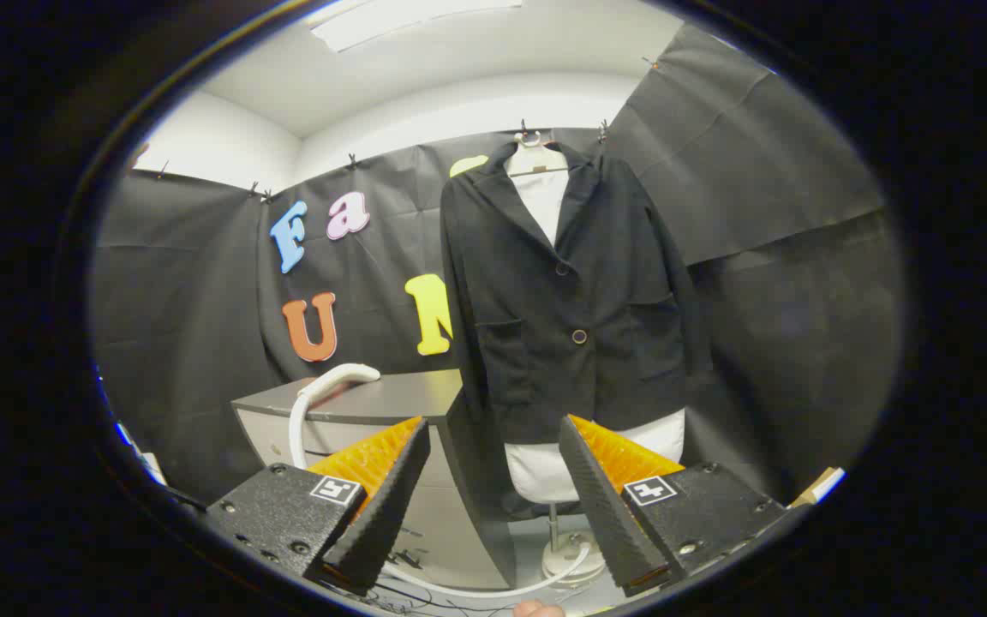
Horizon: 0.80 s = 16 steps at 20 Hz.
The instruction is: Iron the clothes twice with a garment steamer, once on the left side and once on the right side.
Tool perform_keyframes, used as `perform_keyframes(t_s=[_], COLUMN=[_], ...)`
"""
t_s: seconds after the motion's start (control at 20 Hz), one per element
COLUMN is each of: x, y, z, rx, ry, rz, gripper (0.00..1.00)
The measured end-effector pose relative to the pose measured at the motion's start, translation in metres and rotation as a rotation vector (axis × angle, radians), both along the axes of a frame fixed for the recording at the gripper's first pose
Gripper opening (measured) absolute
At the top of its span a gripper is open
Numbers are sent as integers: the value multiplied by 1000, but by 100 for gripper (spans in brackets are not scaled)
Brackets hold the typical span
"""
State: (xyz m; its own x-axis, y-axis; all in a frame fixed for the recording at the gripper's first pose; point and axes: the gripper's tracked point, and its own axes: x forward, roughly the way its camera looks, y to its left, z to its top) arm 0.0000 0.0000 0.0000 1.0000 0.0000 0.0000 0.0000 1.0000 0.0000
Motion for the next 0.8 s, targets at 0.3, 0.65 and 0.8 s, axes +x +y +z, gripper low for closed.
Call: perform_keyframes(t_s=[0.3, 0.65, 0.8], x=[5, 3, 4], y=[-2, 1, 8], z=[-1, -6, -9], rx=[-25, -75, -79], ry=[34, 85, 104], rz=[-47, -82, -100], gripper=[97, 97, 97])
